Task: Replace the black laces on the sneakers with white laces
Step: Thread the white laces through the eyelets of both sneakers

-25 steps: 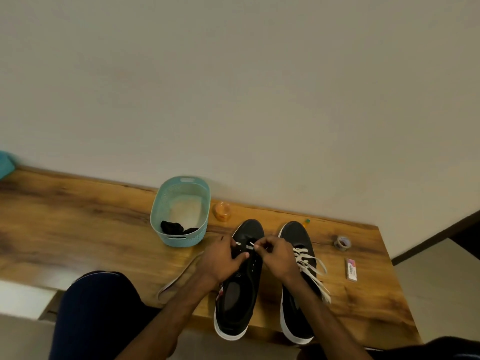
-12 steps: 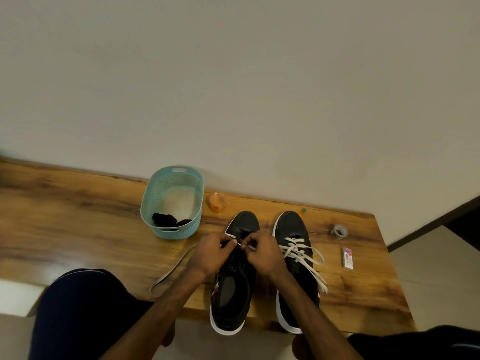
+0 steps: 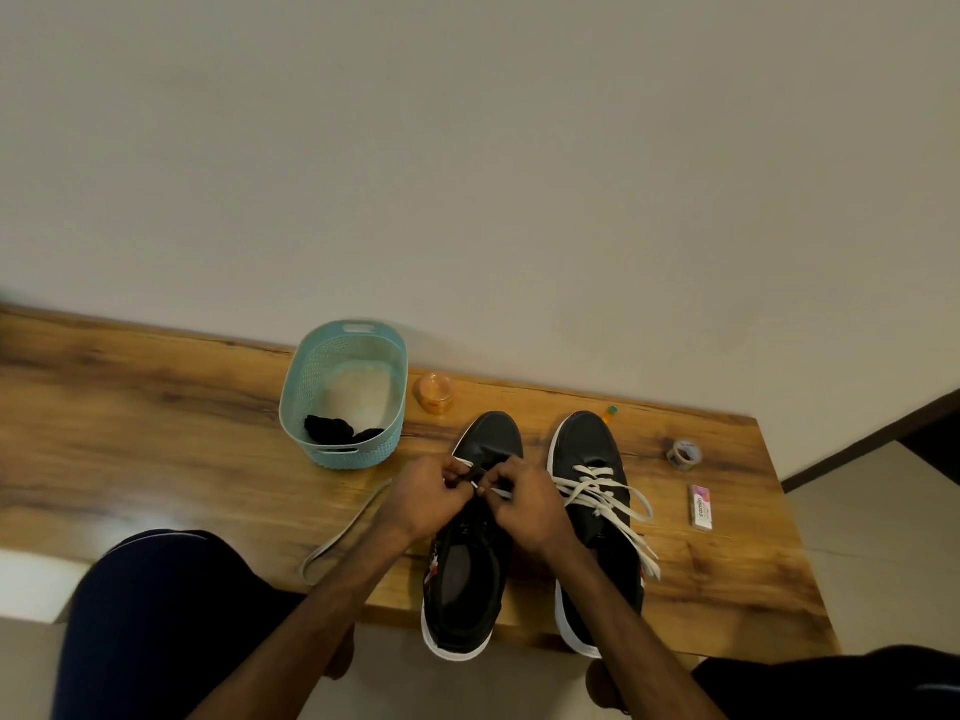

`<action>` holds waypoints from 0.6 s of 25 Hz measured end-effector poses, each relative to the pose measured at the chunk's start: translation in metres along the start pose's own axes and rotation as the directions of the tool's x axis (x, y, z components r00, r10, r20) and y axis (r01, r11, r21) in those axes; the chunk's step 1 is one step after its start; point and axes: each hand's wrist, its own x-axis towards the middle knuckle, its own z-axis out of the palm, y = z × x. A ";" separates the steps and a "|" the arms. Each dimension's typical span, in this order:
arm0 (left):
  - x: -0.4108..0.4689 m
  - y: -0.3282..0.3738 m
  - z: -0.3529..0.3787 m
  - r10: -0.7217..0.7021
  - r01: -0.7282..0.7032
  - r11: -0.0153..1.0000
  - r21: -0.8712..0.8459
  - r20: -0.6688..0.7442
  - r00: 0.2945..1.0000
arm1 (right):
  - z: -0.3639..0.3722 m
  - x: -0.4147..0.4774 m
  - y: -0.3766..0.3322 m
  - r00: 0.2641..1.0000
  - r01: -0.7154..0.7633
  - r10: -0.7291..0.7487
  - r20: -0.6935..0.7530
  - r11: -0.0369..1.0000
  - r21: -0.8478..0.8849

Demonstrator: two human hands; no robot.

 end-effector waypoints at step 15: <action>0.004 -0.011 0.010 0.052 -0.053 0.999 -0.001 -0.126 0.991 | 0.004 -0.001 -0.008 0.990 -0.138 0.141 -0.010 0.979 0.148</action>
